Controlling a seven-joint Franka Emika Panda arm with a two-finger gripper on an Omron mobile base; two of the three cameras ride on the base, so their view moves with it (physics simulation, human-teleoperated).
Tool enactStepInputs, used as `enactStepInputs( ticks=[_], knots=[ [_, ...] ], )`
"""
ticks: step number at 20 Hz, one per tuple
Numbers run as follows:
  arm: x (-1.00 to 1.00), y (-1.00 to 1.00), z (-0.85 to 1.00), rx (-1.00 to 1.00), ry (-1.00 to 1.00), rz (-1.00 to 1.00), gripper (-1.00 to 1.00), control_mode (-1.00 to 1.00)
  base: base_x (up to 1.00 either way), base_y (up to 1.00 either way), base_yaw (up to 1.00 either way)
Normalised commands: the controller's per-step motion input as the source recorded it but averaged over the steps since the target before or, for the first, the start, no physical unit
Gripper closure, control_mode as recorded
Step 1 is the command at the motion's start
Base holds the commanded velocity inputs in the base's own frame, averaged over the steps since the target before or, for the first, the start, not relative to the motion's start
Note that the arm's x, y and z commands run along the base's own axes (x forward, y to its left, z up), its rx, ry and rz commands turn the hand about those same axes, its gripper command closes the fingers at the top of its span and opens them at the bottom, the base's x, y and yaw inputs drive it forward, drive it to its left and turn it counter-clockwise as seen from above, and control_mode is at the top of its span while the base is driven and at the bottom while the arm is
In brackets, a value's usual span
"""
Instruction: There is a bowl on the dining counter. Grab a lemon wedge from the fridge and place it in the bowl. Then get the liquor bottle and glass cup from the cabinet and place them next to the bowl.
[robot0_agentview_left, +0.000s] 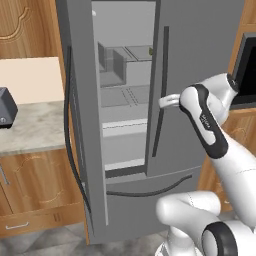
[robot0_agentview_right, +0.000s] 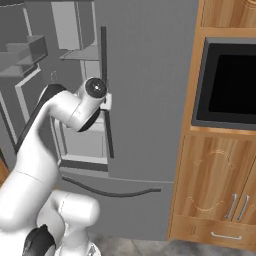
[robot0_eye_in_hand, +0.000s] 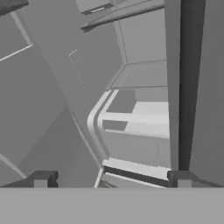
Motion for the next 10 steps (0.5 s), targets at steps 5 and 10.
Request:
enactStepInputs(
  ticks=[5,10],
  knots=[
    [0.62,-0.33,0.03,-0.13,0.00,-0.23,-1.00,-1.00,0.00,0.00,0.00],
    [0.59,-0.27,0.00,-0.11,0.00,-0.15,-1.00,-1.00,0.00,0.00,0.00]
  ],
)
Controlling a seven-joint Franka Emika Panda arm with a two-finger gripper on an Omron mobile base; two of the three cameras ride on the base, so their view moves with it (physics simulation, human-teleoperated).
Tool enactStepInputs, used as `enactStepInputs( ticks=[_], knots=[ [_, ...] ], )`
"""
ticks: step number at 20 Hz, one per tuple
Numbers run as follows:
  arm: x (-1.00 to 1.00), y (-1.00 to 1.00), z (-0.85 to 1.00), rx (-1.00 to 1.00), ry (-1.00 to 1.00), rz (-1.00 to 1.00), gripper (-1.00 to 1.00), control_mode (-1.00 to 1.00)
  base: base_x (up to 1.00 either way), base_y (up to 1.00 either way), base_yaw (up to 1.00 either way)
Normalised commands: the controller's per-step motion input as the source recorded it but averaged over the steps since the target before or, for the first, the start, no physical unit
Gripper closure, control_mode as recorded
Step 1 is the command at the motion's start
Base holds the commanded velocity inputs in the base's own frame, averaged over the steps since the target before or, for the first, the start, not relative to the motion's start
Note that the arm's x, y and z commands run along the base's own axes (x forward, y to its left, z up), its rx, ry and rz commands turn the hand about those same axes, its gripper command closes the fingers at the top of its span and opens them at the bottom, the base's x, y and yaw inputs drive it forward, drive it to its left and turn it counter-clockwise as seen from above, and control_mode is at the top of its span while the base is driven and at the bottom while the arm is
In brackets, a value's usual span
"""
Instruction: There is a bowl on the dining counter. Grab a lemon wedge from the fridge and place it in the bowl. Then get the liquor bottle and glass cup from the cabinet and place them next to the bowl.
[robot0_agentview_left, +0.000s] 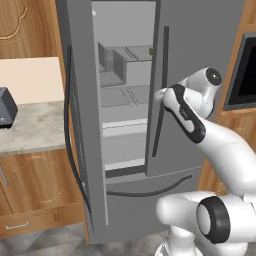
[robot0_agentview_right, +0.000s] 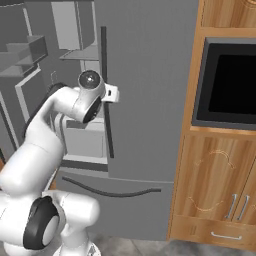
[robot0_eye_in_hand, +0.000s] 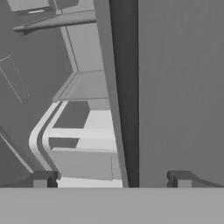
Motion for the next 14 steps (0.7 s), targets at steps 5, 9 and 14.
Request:
enactStepInputs(
  ticks=[5,9,14],
  knots=[
    [0.65,-0.10,0.00,-0.04,0.00,-0.08,-1.00,-1.00,0.00,0.00,0.00],
    [0.59,0.00,0.00,0.00,0.00,-0.01,-1.00,-1.00,0.00,0.00,0.00],
    [0.61,0.00,0.00,0.00,0.00,-0.01,-1.00,-1.00,0.00,0.00,0.00]
  ],
)
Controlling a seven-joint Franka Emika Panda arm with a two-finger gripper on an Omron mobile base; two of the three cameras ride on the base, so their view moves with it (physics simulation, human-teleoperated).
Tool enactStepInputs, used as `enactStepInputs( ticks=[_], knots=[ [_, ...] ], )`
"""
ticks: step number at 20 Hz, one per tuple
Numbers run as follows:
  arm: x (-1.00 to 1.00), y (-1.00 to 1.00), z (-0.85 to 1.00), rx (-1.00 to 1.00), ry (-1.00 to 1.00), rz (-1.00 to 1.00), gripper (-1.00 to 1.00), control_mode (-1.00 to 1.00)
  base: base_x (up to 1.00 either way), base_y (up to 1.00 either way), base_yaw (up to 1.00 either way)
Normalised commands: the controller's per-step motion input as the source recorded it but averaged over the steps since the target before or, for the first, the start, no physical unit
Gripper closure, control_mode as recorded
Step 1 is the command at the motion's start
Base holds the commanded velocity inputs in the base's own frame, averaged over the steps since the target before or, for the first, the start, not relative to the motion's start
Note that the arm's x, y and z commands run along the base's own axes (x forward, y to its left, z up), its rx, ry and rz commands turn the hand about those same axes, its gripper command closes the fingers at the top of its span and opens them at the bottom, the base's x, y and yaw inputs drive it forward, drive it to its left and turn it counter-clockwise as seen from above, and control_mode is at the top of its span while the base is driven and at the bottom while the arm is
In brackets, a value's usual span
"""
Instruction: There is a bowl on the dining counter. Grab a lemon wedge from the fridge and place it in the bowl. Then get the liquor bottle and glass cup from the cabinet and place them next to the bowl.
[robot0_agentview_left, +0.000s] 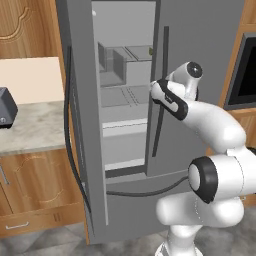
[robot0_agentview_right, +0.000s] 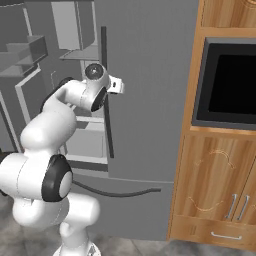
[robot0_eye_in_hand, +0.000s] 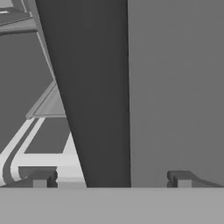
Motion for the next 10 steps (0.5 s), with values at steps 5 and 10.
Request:
enactStepInputs(
  ticks=[5,10],
  knots=[
    [0.42,0.00,-0.04,-0.01,-0.02,-0.02,1.00,-1.00,0.00,0.00,0.00],
    [0.25,0.00,-0.15,-0.02,-0.04,-0.03,1.00,-1.00,0.00,0.00,0.00]
  ],
)
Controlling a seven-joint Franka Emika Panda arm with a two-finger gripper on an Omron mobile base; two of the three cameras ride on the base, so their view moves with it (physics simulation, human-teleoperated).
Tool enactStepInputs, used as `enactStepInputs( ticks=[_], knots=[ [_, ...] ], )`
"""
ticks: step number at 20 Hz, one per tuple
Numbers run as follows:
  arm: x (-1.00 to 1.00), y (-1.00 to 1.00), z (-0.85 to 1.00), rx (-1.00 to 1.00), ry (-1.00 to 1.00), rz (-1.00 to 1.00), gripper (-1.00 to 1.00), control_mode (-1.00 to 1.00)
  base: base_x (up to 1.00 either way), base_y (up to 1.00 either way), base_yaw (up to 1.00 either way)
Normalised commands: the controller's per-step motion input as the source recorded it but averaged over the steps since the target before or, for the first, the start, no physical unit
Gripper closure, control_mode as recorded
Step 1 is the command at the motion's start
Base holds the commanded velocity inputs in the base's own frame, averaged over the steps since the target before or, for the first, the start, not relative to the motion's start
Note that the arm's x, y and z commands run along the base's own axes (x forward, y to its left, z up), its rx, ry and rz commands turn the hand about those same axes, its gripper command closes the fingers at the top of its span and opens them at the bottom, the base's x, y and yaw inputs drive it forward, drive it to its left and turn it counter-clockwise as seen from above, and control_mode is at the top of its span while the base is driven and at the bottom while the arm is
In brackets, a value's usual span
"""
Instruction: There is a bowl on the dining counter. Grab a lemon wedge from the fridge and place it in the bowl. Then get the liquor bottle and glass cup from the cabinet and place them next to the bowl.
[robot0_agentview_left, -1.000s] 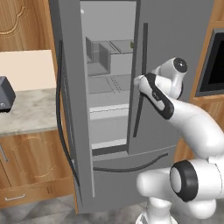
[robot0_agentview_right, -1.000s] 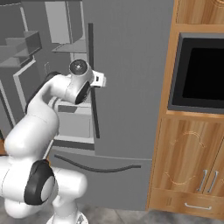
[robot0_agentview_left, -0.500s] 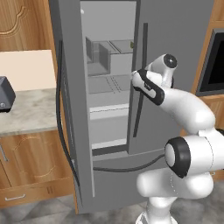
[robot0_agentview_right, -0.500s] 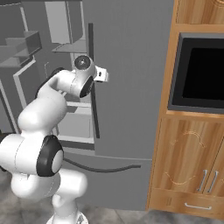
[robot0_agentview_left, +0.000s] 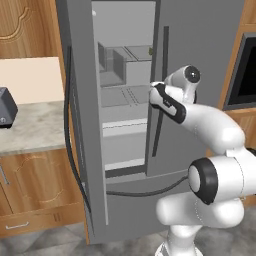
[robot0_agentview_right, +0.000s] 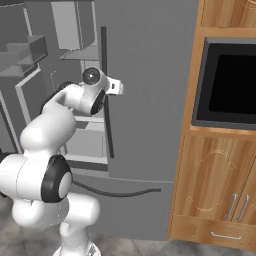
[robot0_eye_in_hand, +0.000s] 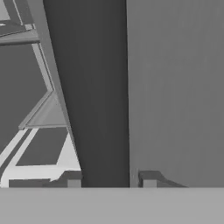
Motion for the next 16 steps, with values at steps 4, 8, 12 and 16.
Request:
enactStepInputs(
  ticks=[4,8,12,16],
  knots=[
    [-0.08,-0.38,0.00,-0.06,-0.05,-0.02,1.00,-1.00,0.00,0.00,0.00],
    [-0.53,-0.89,0.00,-0.04,-0.06,-0.01,1.00,-1.00,0.00,0.00,0.00],
    [-0.87,-1.00,0.00,0.00,-0.04,0.00,1.00,-1.00,0.00,0.00,0.00],
    [-1.00,-1.00,0.02,0.00,-0.07,0.00,1.00,-1.00,0.00,0.00,0.00]
  ],
)
